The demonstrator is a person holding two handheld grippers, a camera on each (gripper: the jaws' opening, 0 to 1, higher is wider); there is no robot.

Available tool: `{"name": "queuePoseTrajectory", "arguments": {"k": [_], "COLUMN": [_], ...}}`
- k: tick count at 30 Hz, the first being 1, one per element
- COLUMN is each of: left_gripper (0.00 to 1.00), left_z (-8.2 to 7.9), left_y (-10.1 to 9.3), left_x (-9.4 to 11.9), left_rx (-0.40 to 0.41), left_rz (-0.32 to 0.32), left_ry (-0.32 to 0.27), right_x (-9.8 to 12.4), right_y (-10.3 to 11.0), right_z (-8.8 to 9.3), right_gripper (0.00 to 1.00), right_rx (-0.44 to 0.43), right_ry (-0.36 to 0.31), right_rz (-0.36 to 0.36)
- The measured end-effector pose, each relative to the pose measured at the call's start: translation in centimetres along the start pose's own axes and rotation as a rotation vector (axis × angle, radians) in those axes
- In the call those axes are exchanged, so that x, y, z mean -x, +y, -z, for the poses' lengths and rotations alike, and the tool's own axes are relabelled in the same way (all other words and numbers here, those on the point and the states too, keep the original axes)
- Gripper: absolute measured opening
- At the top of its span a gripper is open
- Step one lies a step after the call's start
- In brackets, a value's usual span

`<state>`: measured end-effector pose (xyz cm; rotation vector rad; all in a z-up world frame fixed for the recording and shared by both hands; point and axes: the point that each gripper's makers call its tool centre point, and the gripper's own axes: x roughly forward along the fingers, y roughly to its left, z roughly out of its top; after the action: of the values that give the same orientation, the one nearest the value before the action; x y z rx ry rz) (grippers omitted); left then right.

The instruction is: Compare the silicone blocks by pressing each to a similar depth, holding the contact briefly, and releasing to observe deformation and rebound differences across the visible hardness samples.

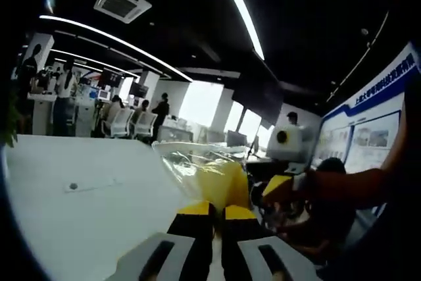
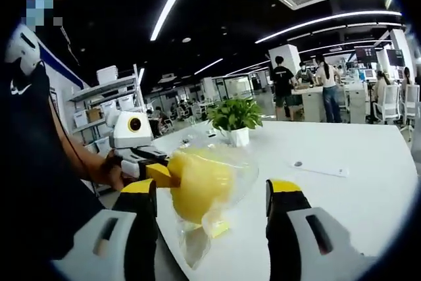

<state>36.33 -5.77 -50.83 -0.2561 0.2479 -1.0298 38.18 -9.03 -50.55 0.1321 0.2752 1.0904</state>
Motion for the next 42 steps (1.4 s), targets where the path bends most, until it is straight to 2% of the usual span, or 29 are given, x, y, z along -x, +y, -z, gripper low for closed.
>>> {"name": "queuePoseTrajectory", "arguments": {"k": [6, 15, 20, 24, 29, 42], "left_gripper": [0.0, 0.0, 0.0, 0.0, 0.01, 0.01], "left_z": [-0.8, -1.6, -1.6, -1.5, -1.6, -3.1], "left_y": [-0.5, -1.2, -1.5, -1.4, -1.6, -1.0], "left_x": [0.3, 0.7, 1.0, 1.1, 1.3, 1.5], "left_rx": [-0.009, -0.026, -0.029, -0.035, -0.034, -0.006], "left_rz": [0.004, 0.017, 0.017, 0.007, 0.009, 0.023], "left_ry": [-0.009, -0.023, -0.026, -0.028, -0.035, -0.062], "right_x": [-0.4, -0.7, -1.0, -0.9, -0.9, -1.8], "right_y": [0.8, 2.0, 2.4, 2.6, 2.7, 2.7], "right_z": [-0.6, -2.1, -1.5, -1.1, -1.2, -2.9], "right_gripper": [0.59, 0.48, 0.43, 0.34, 0.3, 0.27], "right_rx": [0.019, 0.058, 0.063, 0.072, -0.006, -0.044], "right_ry": [0.007, 0.004, 0.024, 0.035, 0.018, -0.005], "right_rz": [-0.017, -0.044, -0.05, -0.049, -0.069, -0.128]}}
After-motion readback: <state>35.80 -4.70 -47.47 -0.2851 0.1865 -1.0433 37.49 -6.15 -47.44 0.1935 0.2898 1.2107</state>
